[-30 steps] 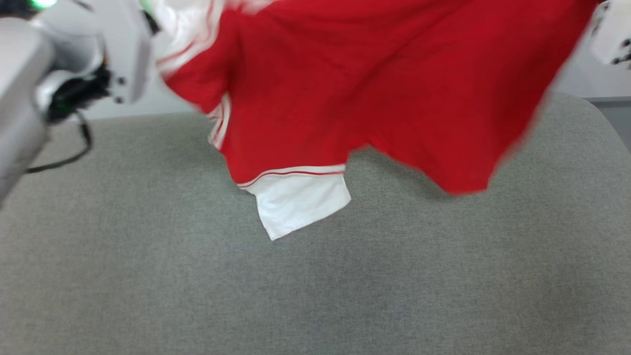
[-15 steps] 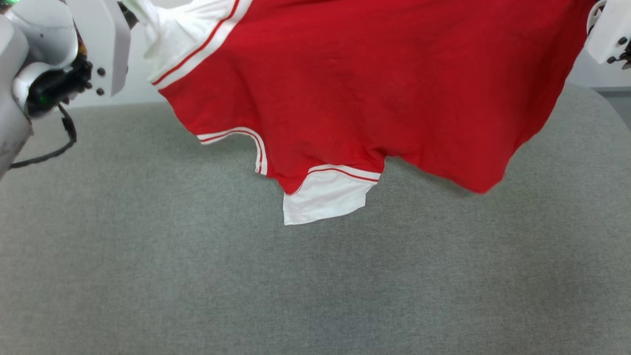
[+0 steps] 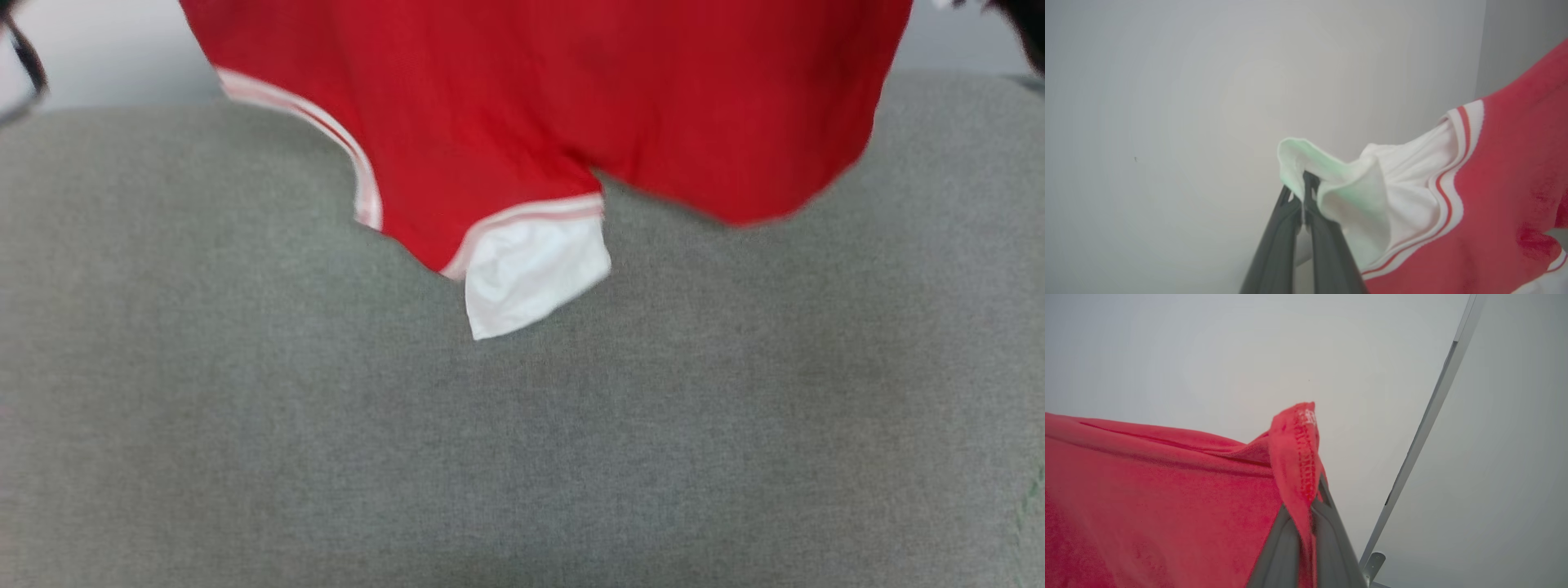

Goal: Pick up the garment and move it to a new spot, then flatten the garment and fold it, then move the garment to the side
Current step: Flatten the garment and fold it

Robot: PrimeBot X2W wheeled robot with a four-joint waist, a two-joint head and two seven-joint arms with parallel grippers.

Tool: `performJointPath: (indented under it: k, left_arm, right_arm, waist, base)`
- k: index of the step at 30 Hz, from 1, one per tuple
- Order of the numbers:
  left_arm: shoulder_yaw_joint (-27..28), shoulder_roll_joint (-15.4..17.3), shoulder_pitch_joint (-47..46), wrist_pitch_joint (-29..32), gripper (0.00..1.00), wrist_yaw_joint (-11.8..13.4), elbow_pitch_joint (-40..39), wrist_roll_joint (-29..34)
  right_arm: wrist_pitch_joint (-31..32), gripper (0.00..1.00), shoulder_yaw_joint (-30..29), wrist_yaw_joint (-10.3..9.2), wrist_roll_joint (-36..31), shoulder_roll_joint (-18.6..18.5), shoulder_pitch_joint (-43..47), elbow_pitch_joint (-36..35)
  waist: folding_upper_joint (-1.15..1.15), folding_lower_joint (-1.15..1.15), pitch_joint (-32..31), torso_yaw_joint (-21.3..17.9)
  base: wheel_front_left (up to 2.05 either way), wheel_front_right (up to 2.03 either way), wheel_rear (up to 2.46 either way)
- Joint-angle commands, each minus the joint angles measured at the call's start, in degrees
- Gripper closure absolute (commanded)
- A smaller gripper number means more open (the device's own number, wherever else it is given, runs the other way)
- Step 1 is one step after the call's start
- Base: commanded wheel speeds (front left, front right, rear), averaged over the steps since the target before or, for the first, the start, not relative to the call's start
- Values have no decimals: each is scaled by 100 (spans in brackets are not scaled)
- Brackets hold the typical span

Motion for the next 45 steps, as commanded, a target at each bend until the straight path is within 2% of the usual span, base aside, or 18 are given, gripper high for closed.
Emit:
performJointPath:
  k: [1, 8, 13, 15, 18, 19, 20, 21, 26, 31, 34, 40, 45]
  left_arm:
    - [13, -83, -240, -21, 100, 19, 144, 59]
    - [27, -571, -1375, -385, 100, 18, 687, 477]
    - [19, -769, -1963, -582, 100, 18, 884, 696]
    - [19, -886, -2248, -687, 100, 18, 951, 773]
    - [31, -1020, -2565, -975, 100, 18, 1024, 870]
    - [20, -1063, -2631, -1114, 100, 18, 1049, 901]
    - [20, -1063, -2631, -1114, 100, 18, 1049, 901]
    - [26, -1092, -2740, -1241, 100, 18, 1093, 868]
    - [18, -1159, -2466, -1301, 100, 18, 1157, 746]
    - [16, -1100, -2150, -1312, 100, 18, 1156, 607]
    - [11, -1038, -1749, -1260, 100, 18, 1015, 491]
    - [7, -806, -812, -1130, 100, 18, 581, 361]
    - [10, -512, 170, -1065, 100, 18, 149, 121]
  right_arm:
    - [-206, 100, -79, -21, -106, 75, -207, 161]
    - [-1385, 100, -392, -17, -745, 499, -1158, 1173]
    - [-1592, 100, -731, -17, -1171, 581, -1694, 1497]
    - [-1602, 100, -1101, -17, -1490, 448, -1968, 1214]
    - [-1589, 100, -1833, -17, -2137, 407, -1850, 663]
    - [-1591, 100, -2388, -16, -2622, 487, -1703, 272]
    - [-1591, 100, -2388, -16, -2622, 487, -1703, 272]
    - [-1592, 100, -2854, -16, -3070, 644, -1530, -7]
    - [-1594, 100, -3398, -16, -3690, 1075, -1117, -110]
    - [-1594, 100, -3369, -16, -3622, 1305, -903, 204]
    - [-1594, 100, -2985, -16, -3413, 1354, -763, 551]
    - [-1329, 100, -2037, -16, -2603, 1182, -280, 851]
    - [-832, 100, -1082, -16, -1523, 762, 542, 353]
  waist:
    - [0, 0, 400, -33]
    - [0, 0, 1071, 13]
    - [0, 0, 1508, 83]
    - [0, 0, 1744, 138]
    - [0, 0, 2052, 215]
    - [0, 0, 2209, 269]
    - [0, 0, 2209, 269]
    - [0, 0, 2339, 323]
    - [0, 0, 2366, 395]
    - [0, 0, 2160, 407]
    - [0, 0, 1922, 422]
    - [0, 0, 1368, 469]
    - [0, 0, 766, 482]
  base:
    - [0, 0, 0]
    - [0, 0, 0]
    - [0, 0, 0]
    - [0, 0, 0]
    - [0, 0, 0]
    - [0, 0, 0]
    - [0, 0, 0]
    - [0, 0, 0]
    - [0, 0, 0]
    - [0, 0, 0]
    - [0, 0, 0]
    - [0, 0, 0]
    - [0, 0, 0]
